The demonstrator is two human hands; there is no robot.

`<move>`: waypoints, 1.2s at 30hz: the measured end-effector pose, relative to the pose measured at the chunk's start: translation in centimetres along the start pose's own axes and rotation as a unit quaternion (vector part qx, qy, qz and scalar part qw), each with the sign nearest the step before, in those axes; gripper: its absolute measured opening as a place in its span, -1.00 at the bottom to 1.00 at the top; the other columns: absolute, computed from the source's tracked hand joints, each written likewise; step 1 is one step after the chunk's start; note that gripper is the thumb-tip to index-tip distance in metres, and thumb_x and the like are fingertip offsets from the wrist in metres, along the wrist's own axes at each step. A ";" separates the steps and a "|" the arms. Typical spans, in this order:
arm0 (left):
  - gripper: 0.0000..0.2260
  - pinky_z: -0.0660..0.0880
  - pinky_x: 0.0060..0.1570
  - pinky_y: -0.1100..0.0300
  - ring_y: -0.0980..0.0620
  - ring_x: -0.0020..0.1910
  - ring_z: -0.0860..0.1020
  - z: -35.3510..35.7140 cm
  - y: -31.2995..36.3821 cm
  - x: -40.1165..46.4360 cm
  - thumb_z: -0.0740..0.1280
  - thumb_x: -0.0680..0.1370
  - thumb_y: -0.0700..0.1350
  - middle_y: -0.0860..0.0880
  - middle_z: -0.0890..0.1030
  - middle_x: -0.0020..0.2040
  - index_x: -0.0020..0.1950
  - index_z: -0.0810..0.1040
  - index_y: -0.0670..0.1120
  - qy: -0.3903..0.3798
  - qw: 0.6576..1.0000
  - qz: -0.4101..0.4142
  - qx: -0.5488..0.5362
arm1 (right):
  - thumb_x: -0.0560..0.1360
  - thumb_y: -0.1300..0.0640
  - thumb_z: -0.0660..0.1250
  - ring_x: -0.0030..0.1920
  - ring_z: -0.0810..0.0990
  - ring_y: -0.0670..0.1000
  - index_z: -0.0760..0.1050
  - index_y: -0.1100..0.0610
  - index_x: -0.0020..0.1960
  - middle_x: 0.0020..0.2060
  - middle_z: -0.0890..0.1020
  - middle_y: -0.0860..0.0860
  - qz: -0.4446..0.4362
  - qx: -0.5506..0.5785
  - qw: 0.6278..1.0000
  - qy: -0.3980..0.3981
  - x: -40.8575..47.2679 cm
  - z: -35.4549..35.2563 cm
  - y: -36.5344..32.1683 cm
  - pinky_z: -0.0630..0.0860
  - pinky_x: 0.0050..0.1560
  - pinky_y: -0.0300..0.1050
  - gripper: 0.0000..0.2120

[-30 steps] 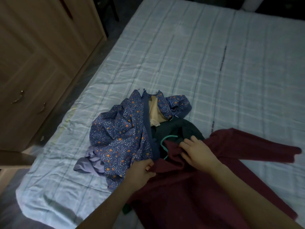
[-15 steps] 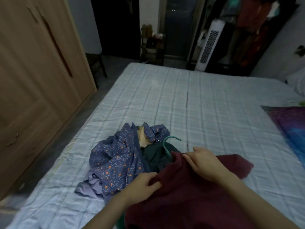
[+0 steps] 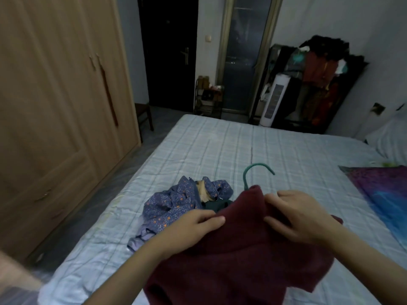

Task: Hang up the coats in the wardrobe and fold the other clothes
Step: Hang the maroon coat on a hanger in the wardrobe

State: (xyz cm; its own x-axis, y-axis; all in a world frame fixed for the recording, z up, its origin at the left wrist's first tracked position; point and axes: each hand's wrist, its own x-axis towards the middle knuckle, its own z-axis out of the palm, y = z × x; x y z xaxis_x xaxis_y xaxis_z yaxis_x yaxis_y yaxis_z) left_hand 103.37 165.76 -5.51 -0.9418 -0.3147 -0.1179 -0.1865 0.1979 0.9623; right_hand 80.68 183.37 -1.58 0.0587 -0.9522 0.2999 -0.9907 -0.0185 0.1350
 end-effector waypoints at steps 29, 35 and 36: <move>-0.60 0.47 0.27 0.06 0.09 0.13 0.60 -7.8 13.0 -23.8 0.30 0.48 0.09 -0.01 0.66 0.13 0.24 0.55 -0.07 0.593 0.804 0.019 -0.026 | 0.42 -0.37 0.20 -0.24 0.62 -0.03 0.52 0.10 -0.15 -0.29 0.63 -0.03 -0.011 0.460 0.887 0.030 20.8 -14.7 -27.7 0.59 -0.14 0.04 -0.48; -0.64 0.38 0.17 0.42 0.32 0.17 0.49 -4.2 11.9 -22.8 0.30 0.55 -0.20 0.21 0.56 0.13 0.27 0.43 0.16 0.583 0.793 0.075 0.160 | 0.51 -0.09 0.33 0.01 0.61 0.12 0.47 0.17 -0.10 -0.05 0.65 0.10 0.003 0.410 0.912 0.016 24.1 -14.4 -30.4 0.45 -0.10 -0.14 -0.70; -0.64 0.36 0.21 0.37 0.32 0.17 0.46 -4.0 12.0 -23.0 0.30 0.54 -0.11 0.17 0.53 0.13 0.32 0.43 0.12 0.548 0.810 0.062 0.197 | 0.53 -0.03 0.32 0.03 0.60 0.14 0.45 0.16 -0.09 -0.03 0.64 0.12 0.008 0.403 0.915 0.009 24.7 -14.2 -30.2 0.45 -0.09 -0.15 -0.76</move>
State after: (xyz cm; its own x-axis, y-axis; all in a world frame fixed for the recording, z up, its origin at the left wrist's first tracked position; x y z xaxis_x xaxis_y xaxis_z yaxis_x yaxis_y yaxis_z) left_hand 123.95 171.66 9.73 -0.1855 -0.8623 0.4712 -0.3882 0.5048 0.7710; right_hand 113.77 164.74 15.12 0.0381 -0.9494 0.3118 -0.7595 -0.2303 -0.6084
